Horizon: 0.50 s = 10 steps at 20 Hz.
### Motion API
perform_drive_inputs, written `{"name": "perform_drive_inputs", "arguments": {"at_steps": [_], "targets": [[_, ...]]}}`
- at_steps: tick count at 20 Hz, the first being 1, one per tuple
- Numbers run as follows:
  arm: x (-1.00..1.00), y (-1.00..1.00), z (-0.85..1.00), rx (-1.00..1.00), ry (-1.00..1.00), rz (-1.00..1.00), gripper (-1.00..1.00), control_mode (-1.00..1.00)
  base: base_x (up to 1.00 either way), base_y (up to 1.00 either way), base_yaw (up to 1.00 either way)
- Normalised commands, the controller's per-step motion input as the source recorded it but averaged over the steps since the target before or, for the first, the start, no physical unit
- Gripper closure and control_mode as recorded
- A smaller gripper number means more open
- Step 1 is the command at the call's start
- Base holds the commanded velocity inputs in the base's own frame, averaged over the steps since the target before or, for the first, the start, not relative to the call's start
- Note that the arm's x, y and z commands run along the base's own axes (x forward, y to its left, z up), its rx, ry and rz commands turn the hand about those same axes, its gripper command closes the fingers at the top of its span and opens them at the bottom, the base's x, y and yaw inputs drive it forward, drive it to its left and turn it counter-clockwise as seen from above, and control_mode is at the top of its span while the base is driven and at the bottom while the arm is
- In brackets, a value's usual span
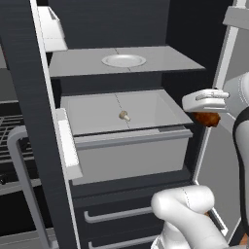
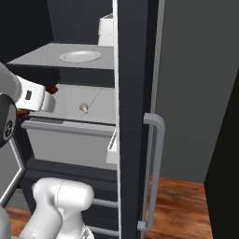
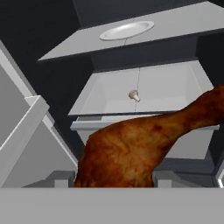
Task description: Transport the chicken drumstick from the fridge to the microwave and turn on the microwave.
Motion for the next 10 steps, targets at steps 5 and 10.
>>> {"name": "perform_drive_inputs", "arguments": {"at_steps": [5,10], "targets": [[0.0,0.0,0.0,0.0,0.0,0.0,1.0,-1.0,0.0,0.0,0.0],[0.0,0.0,0.0,0.0,0.0,0.0,1.0,-1.0,0.0,0.0,0.0]]}}
